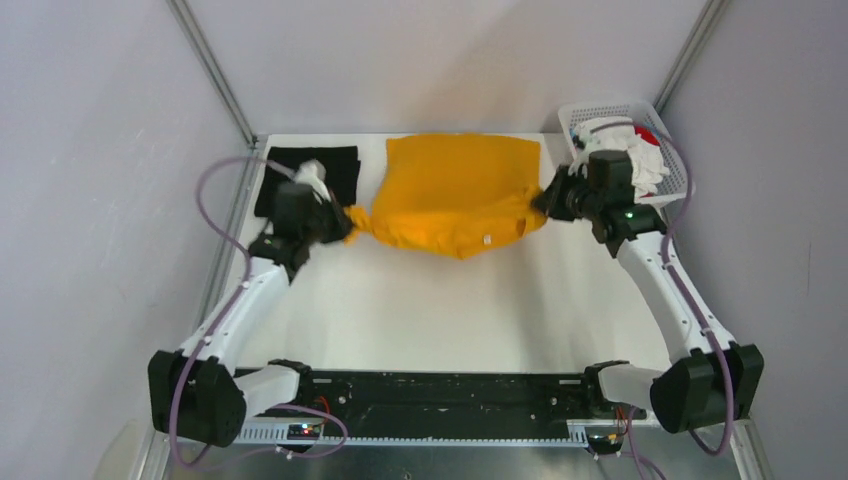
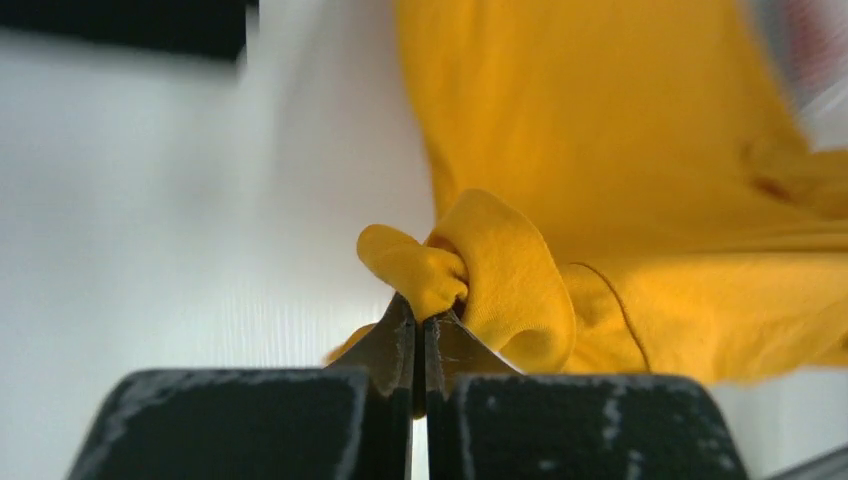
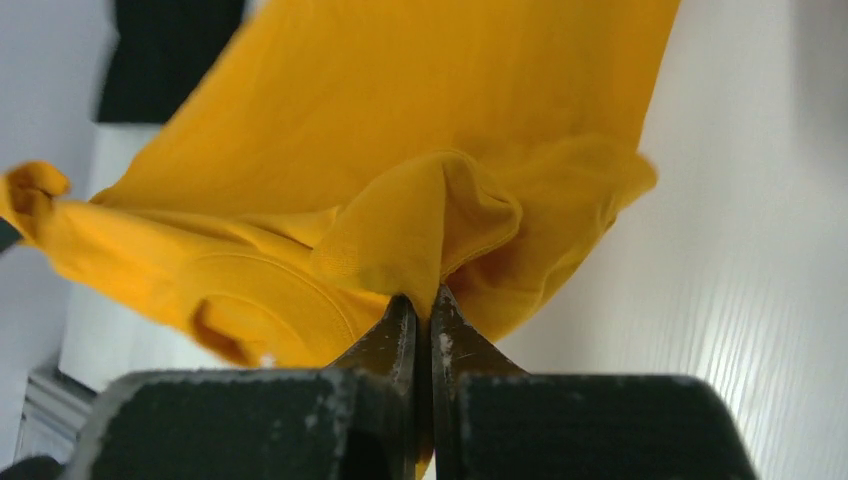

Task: Fold and stack the t-shirts
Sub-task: Flatten out the tshirt

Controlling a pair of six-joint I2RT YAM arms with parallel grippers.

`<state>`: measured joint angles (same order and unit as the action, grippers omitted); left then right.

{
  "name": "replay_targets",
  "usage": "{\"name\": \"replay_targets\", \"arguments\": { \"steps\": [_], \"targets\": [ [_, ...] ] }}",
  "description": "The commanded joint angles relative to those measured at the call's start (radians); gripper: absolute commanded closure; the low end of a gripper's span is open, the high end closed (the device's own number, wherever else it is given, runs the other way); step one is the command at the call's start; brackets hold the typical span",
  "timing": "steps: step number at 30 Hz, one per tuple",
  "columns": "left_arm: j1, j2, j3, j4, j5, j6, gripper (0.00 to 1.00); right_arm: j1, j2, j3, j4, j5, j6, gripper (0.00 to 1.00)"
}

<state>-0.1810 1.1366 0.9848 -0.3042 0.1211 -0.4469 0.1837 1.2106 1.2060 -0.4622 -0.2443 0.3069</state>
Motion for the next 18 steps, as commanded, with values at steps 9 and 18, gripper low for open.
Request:
{"name": "replay_targets", "arguments": {
  "steps": [9,18],
  "targets": [
    [-0.239,-0.124,-0.513,0.166,-0.103,-0.202,0.93,-0.018,0.062,-0.276,-0.196,0.364,0.14,0.8],
    [-0.489,-0.535,-0.689,0.066,-0.085,-0.361,0.03,0.054,-0.135,-0.28,-0.403,0.689,0.284,0.08]
  ]
}}
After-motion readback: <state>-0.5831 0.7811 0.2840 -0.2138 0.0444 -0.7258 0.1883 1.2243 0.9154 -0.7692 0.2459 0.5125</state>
